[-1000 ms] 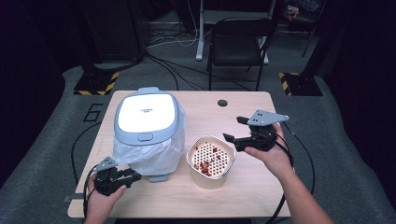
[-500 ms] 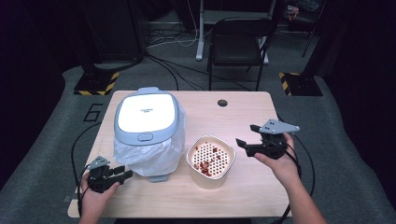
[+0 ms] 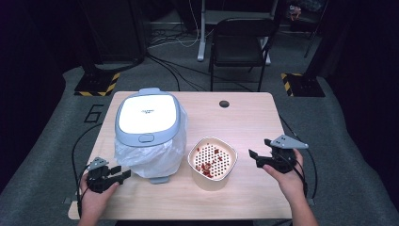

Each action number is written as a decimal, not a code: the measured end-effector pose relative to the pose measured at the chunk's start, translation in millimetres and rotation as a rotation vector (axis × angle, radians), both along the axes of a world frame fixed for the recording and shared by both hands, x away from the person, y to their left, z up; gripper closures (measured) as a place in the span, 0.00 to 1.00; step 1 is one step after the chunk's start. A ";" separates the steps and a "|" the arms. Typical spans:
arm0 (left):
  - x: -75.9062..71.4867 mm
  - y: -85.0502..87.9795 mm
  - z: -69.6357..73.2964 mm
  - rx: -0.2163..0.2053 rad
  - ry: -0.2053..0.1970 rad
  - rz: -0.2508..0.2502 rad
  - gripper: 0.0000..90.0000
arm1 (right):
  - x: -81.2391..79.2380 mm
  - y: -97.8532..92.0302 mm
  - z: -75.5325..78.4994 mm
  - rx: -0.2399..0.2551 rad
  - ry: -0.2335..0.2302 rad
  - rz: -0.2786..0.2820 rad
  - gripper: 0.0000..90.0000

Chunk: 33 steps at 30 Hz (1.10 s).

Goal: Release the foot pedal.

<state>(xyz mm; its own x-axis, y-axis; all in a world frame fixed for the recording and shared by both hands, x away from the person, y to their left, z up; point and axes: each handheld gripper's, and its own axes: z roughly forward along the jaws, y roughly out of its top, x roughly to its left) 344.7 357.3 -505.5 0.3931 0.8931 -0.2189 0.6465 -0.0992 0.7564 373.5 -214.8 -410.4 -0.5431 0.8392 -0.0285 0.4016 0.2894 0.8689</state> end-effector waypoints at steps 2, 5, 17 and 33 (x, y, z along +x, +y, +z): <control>1.2 1.3 -1.7 0.006 0.004 0.002 0.50 | -1.8 -1.1 -5.6 -0.002 0.008 -0.018 0.27; 1.9 1.6 -3.1 -0.002 0.009 0.013 0.49 | -3.4 -3.1 -16.7 0.005 0.022 -0.042 0.27; 5.6 1.4 -8.8 -0.008 0.036 0.006 0.48 | -1.1 -9.7 -57.6 0.024 0.094 -0.090 0.28; 11.6 -5.8 -16.4 0.066 0.020 0.039 0.46 | 5.1 -20.2 -93.6 -0.008 0.167 -0.146 0.27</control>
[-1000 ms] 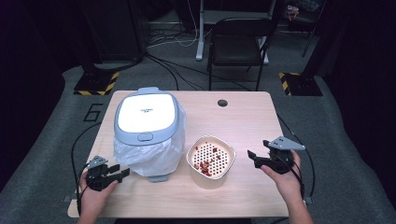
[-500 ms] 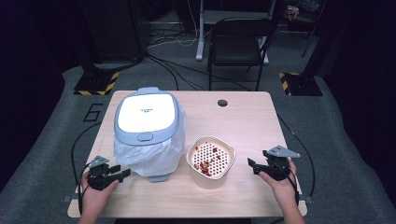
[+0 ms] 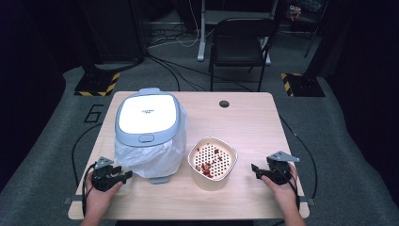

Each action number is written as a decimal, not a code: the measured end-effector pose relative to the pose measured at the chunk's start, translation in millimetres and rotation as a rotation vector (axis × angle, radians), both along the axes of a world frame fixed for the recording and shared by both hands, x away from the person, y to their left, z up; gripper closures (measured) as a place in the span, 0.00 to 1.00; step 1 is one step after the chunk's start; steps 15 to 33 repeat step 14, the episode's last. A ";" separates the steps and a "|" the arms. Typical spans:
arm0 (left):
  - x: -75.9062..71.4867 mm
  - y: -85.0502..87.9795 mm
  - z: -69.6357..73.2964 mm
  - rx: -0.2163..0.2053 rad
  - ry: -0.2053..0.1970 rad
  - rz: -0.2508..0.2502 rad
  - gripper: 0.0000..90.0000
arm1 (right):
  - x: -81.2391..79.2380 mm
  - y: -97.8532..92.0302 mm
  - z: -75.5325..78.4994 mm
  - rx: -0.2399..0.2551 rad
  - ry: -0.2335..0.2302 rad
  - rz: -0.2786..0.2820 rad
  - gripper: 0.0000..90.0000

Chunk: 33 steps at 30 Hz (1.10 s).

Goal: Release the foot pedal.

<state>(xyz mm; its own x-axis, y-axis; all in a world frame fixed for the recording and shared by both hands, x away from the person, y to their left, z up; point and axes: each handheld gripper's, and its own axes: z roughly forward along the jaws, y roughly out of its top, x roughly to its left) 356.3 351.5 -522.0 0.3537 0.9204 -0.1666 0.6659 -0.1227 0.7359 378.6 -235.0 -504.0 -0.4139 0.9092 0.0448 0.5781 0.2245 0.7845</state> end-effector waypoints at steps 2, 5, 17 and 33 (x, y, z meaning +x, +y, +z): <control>0.3 0.1 -0.2 0.011 -0.002 0.005 0.45 | 0.3 0.2 -1.4 -0.001 0.003 -0.001 0.25; 1.4 1.2 -1.1 0.016 -0.006 0.017 0.44 | 0.5 -0.2 -1.9 -0.024 -0.012 -0.009 0.24; 1.5 4.3 -2.4 0.044 -0.025 0.046 0.44 | 4.4 -7.6 -9.4 -0.043 -0.008 -0.058 0.19; 1.5 4.3 -2.4 0.044 -0.025 0.046 0.44 | 4.4 -7.6 -9.4 -0.043 -0.008 -0.058 0.19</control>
